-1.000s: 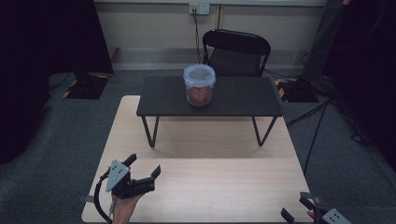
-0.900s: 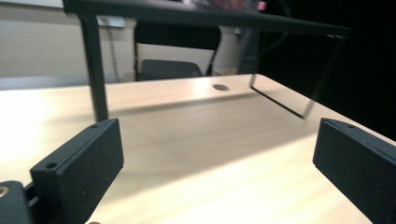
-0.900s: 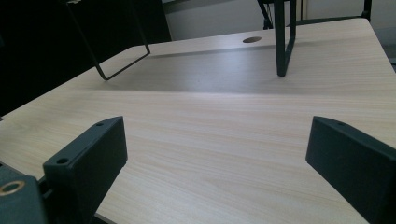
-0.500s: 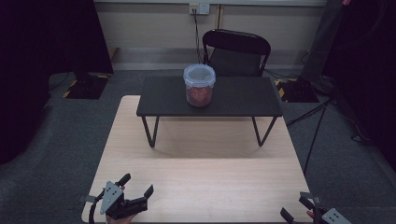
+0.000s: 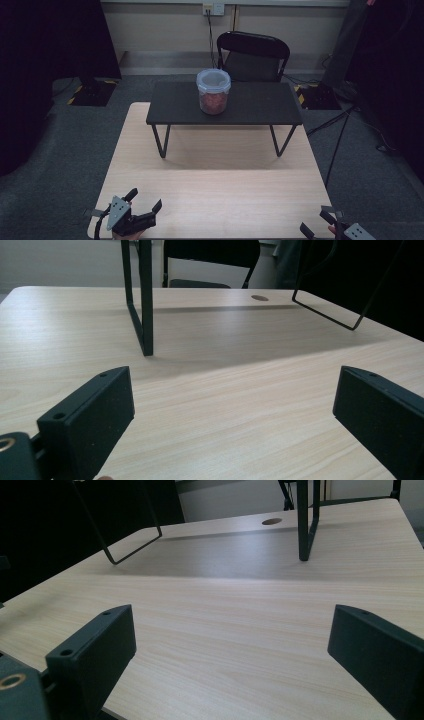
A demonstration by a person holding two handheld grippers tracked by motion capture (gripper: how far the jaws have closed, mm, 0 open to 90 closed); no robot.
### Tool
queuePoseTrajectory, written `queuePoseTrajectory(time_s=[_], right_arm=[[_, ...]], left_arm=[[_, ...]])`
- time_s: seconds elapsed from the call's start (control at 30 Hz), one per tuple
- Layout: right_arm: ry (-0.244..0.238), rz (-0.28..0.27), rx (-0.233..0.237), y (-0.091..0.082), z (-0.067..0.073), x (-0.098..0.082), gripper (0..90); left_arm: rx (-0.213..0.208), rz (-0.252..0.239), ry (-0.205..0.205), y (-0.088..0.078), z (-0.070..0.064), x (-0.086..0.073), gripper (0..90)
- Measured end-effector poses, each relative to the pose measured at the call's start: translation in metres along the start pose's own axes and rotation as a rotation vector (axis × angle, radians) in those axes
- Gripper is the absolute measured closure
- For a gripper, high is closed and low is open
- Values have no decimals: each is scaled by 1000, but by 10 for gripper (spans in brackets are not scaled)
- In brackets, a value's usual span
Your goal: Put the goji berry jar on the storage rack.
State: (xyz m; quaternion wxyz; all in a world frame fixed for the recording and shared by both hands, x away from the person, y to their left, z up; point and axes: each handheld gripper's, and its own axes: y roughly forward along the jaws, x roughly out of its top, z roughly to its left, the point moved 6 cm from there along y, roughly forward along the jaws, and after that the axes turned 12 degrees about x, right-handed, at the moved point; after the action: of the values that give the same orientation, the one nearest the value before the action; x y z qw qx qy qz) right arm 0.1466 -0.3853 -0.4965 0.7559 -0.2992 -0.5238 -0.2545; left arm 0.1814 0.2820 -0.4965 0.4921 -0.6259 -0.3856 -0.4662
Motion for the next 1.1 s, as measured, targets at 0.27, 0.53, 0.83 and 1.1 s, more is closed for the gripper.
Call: queuePoseTrajectory(time_s=[0.27,0.53,0.83,1.1], right_arm=[[2,1,0,1,0,0,43],[2,4,7,3,1,1,43],[0,2,10,3,2,1,43],[-1,0,13,3,2,1,44]], left_arm=[[-1,10,4,0,1,-2,23],[0,9,15,-3,0,-3,23],[-1,9,11,-3,-1,-3,23],[-3,7,8,-3,-2,-2,23]])
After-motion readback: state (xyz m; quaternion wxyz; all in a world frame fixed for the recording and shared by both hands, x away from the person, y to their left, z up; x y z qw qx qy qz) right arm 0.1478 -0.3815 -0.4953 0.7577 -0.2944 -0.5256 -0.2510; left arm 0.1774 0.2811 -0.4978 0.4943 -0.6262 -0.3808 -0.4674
